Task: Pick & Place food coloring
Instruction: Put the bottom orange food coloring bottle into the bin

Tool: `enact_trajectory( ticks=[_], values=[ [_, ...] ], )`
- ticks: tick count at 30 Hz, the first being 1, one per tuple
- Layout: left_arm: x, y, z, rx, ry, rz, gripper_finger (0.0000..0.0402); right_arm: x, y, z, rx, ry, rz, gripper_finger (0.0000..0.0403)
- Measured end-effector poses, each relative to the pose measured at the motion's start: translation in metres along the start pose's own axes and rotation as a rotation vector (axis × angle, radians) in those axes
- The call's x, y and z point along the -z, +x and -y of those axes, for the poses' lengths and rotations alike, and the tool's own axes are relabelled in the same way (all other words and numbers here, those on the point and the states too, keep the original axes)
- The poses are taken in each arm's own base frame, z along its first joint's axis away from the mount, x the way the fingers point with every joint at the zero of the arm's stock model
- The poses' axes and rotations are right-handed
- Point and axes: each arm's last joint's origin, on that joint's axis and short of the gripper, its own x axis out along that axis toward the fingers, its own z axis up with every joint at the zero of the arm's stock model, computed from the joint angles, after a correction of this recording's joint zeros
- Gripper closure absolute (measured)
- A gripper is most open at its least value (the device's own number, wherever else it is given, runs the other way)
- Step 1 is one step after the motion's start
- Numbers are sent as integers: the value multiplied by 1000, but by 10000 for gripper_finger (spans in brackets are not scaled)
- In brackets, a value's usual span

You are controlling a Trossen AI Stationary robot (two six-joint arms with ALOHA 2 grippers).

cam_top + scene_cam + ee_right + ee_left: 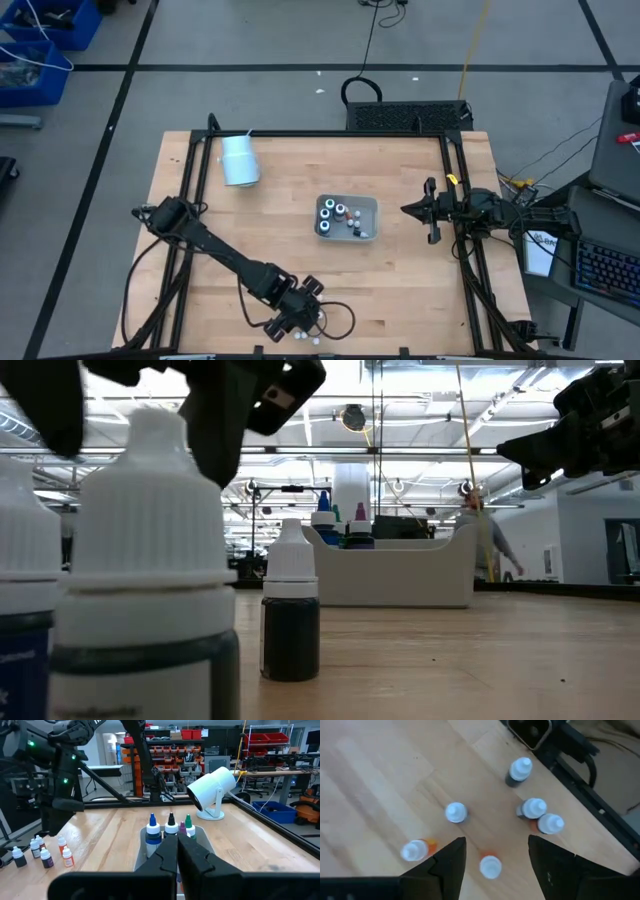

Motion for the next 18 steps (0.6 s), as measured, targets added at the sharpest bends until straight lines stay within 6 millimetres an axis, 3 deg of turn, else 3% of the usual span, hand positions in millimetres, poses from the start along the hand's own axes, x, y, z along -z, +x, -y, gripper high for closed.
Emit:
enact_trajectory(
  ticks=[18],
  values=[
    [24,22,2,10,-24,-6,183,0,0,0,0,-1,-1,403]
  ],
)
